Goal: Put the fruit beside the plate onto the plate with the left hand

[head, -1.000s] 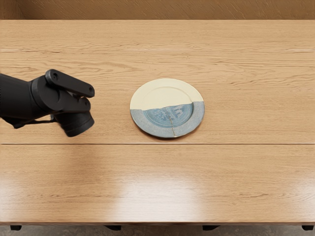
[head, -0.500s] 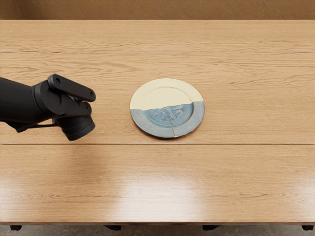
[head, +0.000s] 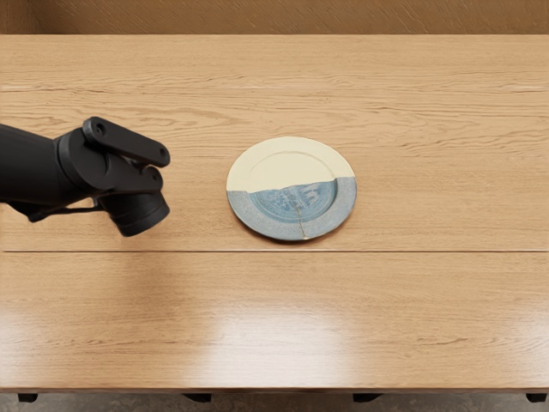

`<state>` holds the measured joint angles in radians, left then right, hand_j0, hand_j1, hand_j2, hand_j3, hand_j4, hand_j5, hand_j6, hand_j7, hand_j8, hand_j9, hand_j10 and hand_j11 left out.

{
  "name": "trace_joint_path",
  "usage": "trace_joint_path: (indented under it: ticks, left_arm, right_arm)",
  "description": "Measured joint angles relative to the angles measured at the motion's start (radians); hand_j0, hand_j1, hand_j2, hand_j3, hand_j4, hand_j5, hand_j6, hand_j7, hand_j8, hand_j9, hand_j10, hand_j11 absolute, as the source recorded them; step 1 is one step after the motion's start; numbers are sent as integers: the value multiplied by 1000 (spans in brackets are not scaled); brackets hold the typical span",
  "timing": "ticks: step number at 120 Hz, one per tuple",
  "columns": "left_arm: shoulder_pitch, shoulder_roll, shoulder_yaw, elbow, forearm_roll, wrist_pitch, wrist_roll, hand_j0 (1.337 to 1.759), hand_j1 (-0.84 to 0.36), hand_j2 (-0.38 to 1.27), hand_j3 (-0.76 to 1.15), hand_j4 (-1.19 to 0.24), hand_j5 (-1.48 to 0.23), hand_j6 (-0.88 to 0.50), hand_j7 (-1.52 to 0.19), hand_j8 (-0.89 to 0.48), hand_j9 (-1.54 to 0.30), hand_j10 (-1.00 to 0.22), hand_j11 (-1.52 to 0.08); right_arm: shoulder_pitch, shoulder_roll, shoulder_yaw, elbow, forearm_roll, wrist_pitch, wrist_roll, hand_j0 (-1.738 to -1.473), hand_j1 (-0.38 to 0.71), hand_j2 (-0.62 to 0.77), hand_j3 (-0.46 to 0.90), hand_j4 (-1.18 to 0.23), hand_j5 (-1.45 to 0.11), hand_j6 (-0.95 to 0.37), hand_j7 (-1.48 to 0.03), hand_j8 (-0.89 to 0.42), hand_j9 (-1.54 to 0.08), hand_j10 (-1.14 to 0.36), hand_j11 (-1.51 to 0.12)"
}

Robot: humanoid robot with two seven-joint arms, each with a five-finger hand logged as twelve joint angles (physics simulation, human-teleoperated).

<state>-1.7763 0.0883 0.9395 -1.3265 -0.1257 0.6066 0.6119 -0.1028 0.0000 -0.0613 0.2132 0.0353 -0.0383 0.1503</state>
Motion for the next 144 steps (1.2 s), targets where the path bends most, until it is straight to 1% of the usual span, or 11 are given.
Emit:
trace_joint_path:
  ticks: [26,38,47,56,59,65,75,96,112,129,144]
  left_arm:
    - [-102,-2,-10,-41,-43,-1,1,1652,-271,575,0,-476,-1132,-298,-1096,-288,-1073,-797,-1072]
    - [-166,-23,-23,-48,-69,-20,1,1653,-251,529,0,-491,-1136,-303,-1094,-301,-1071,-798,-1069]
    - [-221,-48,-27,-47,-94,-44,1,1653,-260,586,0,-513,-1149,-295,-1090,-316,-1067,-800,-1065]
    - [-260,-78,-34,-42,-116,-67,1,1654,-227,468,0,-540,-1157,-306,-1087,-314,-1065,-799,-1062]
    - [-265,-83,-39,-37,-122,-76,0,1654,-229,490,0,-544,-1160,-311,-1086,-327,-1064,-799,-1062]
    - [-268,-88,-58,-24,-130,-92,0,1655,-245,542,0,-551,-1162,-322,-1084,-326,-1063,-800,-1061]
    - [-267,-88,-94,21,-138,-121,0,1654,-228,466,0,-541,-1157,-305,-1094,-309,-1063,-800,-1061]
    - [-265,-88,-190,112,-145,-165,-2,1655,-259,511,0,-520,-1165,-274,-1107,-289,-1063,-800,-1064]
    - [-246,-88,-257,150,-144,-178,-2,1655,-262,501,0,-508,-1171,-263,-1112,-284,-1064,-800,-1066]
    - [-174,-88,-351,163,-117,-206,-1,1656,-283,568,0,-559,-1165,-267,-1104,-290,-1063,-801,-1065]
    - [-110,-88,-424,178,-78,-239,-2,1656,-284,568,0,-576,-1173,-266,-1102,-294,-1063,-800,-1066]
  right_arm:
    - [0,0,0,0,0,0,0,-1658,-303,-8,0,-38,-50,-38,-50,-38,-50,-38,-50]
    - [0,0,0,0,0,0,0,-1658,-303,-8,0,-38,-50,-38,-50,-38,-50,-38,-50]
    - [0,0,0,0,0,0,0,-1658,-303,-8,0,-38,-50,-38,-50,-38,-50,-38,-50]
    - [0,0,0,0,0,0,0,-1658,-303,-8,0,-38,-50,-38,-50,-38,-50,-38,-50]
    - [0,0,0,0,0,0,0,-1658,-303,-8,0,-38,-50,-38,-50,-38,-50,-38,-50]
    - [0,0,0,0,0,0,0,-1658,-303,-8,0,-38,-50,-38,-50,-38,-50,-38,-50]
    - [0,0,0,0,0,0,0,-1658,-303,-8,0,-38,-50,-38,-50,-38,-50,-38,-50]
    - [0,0,0,0,0,0,0,-1658,-303,-8,0,-38,-50,-38,-50,-38,-50,-38,-50]
    - [0,0,0,0,0,0,0,-1658,-303,-8,0,-38,-50,-38,-50,-38,-50,-38,-50]
    - [0,0,0,0,0,0,0,-1658,-303,-8,0,-38,-50,-38,-50,-38,-50,-38,-50]
    - [0,0,0,0,0,0,0,-1658,-303,-8,0,-38,-50,-38,-50,-38,-50,-38,-50]
